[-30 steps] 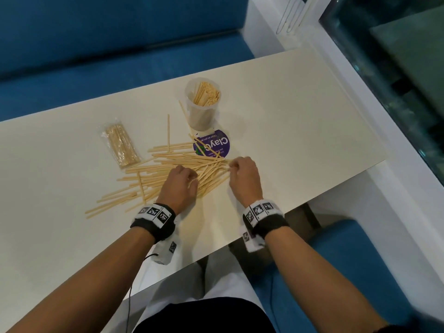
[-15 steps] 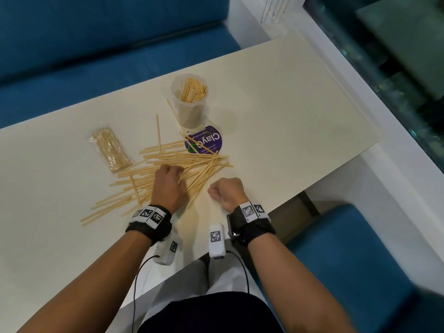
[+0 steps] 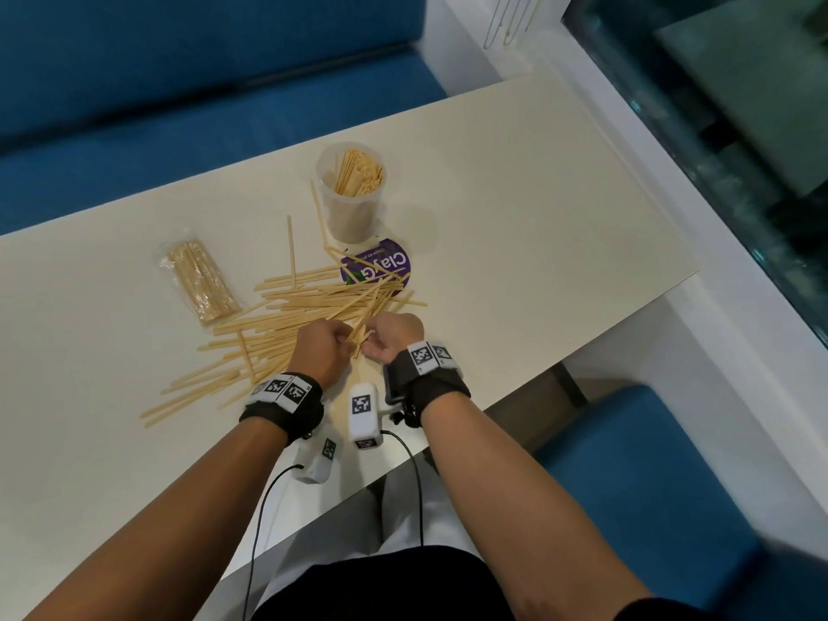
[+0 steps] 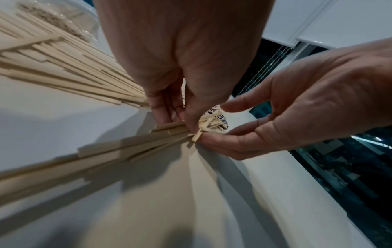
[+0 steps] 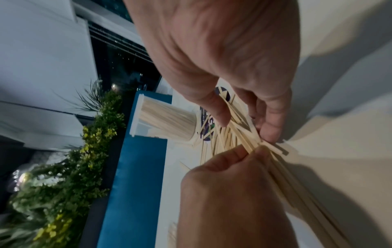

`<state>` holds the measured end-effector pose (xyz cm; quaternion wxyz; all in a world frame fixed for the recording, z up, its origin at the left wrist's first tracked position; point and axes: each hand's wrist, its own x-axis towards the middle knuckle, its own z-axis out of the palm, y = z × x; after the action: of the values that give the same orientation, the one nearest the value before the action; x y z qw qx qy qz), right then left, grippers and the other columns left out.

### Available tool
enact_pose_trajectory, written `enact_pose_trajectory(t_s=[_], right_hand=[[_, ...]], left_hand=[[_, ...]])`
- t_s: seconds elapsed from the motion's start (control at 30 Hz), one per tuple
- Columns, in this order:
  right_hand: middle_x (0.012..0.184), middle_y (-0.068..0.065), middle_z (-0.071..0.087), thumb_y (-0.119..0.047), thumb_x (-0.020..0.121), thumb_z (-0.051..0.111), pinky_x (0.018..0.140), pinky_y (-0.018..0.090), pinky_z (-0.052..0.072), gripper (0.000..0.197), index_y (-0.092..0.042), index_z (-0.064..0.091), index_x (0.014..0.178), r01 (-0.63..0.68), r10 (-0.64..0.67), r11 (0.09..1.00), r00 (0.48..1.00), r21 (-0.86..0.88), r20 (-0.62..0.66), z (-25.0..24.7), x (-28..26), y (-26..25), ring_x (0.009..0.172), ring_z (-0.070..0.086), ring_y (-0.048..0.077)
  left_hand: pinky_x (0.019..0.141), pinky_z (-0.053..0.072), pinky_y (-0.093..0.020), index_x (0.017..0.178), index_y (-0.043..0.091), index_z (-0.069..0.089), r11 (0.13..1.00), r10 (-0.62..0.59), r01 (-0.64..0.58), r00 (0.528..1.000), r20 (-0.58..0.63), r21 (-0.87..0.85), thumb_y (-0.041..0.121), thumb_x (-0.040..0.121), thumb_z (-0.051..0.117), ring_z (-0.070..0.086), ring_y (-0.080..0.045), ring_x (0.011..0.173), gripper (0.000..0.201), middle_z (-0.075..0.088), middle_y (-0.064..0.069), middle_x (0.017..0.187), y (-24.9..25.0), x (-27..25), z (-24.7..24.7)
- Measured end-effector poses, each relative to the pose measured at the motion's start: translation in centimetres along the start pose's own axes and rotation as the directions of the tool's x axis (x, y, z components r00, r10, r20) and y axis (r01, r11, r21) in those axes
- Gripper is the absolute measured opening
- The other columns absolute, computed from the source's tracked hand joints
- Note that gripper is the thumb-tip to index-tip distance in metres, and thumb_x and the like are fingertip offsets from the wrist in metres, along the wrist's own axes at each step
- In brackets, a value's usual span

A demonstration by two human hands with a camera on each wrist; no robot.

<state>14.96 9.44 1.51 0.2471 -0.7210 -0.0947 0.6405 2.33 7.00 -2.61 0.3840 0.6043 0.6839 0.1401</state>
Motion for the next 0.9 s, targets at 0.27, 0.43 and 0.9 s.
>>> enact_pose_trajectory(t_s=[0.27, 0.43, 0.9], right_hand=[[0.082, 0.011, 0.076, -0.035, 0.057, 0.092, 0.078, 0.048, 0.065, 0.045, -0.008, 0.073, 0.087, 0.003, -0.054, 0.975, 0.973, -0.222, -0.225, 2.3, 4.3, 1.9, 0.077, 0.075, 0.030], [0.093, 0.013, 0.077, -0.030, 0.075, 0.087, 0.079, 0.044, 0.065, 0.038, -0.012, 0.054, 0.069, 0.021, -0.102, 0.961, 0.954, -0.274, -0.282, 2.2, 0.2, 0.7, 0.085, 0.076, 0.034], [0.118, 0.017, 0.071, -0.011, 0.082, 0.063, 0.089, 0.040, 0.059, 0.029, -0.005, 0.063, 0.110, -0.007, -0.073, 0.958, 0.961, -0.288, -0.265, 2.3, -0.3, 0.7, 0.105, 0.069, 0.038]], left_hand=[[0.082, 0.047, -0.033, 0.111, 0.009, 0.077, 0.999, -0.009, 0.009, 1.000, -0.006, -0.048, 0.011, 0.090, 0.072, 0.064, -0.025, 0.091, 0.022, 0.074, -0.009, 0.098, 0.2, -0.2, -0.5], [0.073, 0.043, -0.015, 0.111, 0.008, 0.078, 0.997, -0.020, 0.018, 0.999, -0.026, -0.080, 0.006, 0.093, 0.063, 0.062, -0.009, 0.081, 0.023, 0.075, -0.009, 0.102, 0.5, -0.5, -0.7], [0.083, 0.052, -0.028, 0.105, 0.013, 0.081, 0.978, 0.015, -0.022, 0.999, -0.034, -0.209, 0.010, 0.090, 0.073, 0.068, -0.014, 0.088, 0.018, 0.079, -0.007, 0.097, 0.8, -1.4, -0.3]])
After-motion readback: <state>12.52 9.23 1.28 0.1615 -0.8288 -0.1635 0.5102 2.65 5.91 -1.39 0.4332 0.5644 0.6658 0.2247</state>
